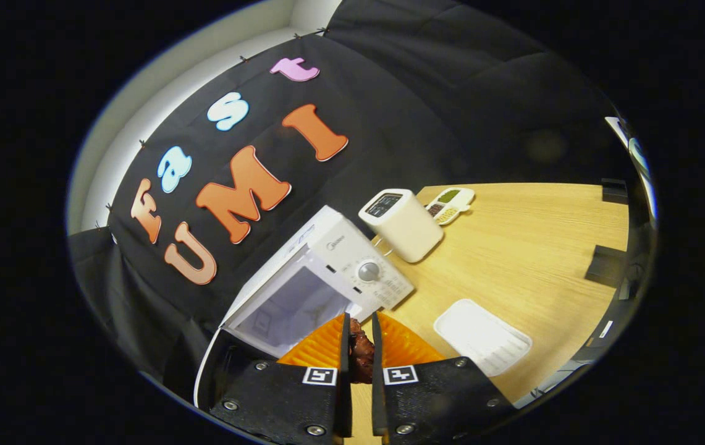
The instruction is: Open the microwave, put the food inside, and close the microwave door.
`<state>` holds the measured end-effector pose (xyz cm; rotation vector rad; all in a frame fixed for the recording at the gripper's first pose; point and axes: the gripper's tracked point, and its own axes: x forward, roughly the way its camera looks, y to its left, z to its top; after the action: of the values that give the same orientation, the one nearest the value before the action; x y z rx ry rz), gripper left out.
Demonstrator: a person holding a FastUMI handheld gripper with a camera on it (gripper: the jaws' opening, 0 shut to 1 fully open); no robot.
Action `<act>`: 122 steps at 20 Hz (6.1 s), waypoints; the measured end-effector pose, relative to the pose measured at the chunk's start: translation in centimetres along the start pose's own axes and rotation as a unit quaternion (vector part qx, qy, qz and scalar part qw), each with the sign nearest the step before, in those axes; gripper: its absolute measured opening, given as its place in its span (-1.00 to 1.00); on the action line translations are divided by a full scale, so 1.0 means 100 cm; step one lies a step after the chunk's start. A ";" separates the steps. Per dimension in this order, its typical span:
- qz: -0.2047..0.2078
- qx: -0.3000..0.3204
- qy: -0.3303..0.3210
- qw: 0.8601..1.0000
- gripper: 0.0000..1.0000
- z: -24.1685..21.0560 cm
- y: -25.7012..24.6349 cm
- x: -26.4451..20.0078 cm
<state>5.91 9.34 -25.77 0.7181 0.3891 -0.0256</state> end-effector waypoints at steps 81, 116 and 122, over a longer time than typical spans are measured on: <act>0.089 -0.372 0.057 0.922 -0.99 -0.284 0.293 -0.140; -0.084 -0.365 0.013 0.927 -0.99 -0.162 0.096 -0.014; -0.089 -0.354 -0.005 0.931 -0.98 -0.129 0.076 0.040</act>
<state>6.49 23.79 -31.21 -0.0348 0.4171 -0.0570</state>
